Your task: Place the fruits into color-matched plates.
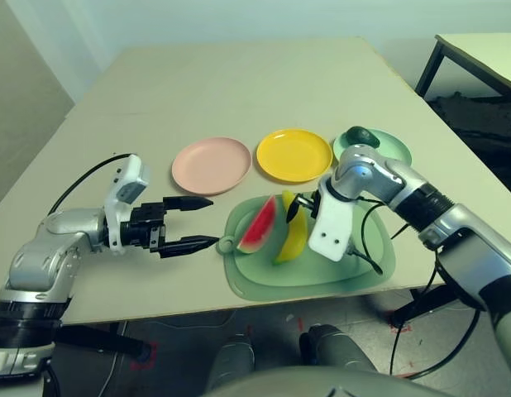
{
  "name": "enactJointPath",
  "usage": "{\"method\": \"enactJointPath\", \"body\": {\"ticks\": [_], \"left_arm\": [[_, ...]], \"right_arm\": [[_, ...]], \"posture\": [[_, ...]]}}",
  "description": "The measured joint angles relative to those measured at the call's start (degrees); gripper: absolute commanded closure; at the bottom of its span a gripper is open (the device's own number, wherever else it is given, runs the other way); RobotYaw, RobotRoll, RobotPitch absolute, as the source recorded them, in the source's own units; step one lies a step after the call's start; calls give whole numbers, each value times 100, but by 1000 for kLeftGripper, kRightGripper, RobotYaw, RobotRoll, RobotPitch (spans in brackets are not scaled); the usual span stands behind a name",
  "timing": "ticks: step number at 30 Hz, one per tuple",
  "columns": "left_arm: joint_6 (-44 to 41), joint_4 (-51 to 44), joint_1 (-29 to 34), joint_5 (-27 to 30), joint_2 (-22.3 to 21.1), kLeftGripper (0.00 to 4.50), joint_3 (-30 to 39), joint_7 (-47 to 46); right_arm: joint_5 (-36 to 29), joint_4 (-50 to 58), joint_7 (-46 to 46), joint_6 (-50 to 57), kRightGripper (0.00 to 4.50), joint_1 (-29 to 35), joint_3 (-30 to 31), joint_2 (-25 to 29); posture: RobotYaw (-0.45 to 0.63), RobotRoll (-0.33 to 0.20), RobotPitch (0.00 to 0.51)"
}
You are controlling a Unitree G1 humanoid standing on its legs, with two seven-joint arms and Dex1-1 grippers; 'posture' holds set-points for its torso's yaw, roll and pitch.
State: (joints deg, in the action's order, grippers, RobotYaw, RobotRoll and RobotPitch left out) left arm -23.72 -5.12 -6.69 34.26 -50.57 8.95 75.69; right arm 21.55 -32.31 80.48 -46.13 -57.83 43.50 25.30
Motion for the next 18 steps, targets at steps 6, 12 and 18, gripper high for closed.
{"method": "enactJointPath", "body": {"ticks": [6,12,18], "left_arm": [[3,-16,24,0,3,0,3,-40],[39,-12,0,-1,32,0,3,-44],[79,24,-51,-9,53,0,2,-41]], "right_arm": [[58,-133,-66,-107,34,-37,-1,-42],[71,-194,-57,-177,34,-42,-2,-20],[68,-180,-2,-188,34,-41,-2,7]], "posture": [[-10,0,70],[-11,0,70],[-23,0,66]]}}
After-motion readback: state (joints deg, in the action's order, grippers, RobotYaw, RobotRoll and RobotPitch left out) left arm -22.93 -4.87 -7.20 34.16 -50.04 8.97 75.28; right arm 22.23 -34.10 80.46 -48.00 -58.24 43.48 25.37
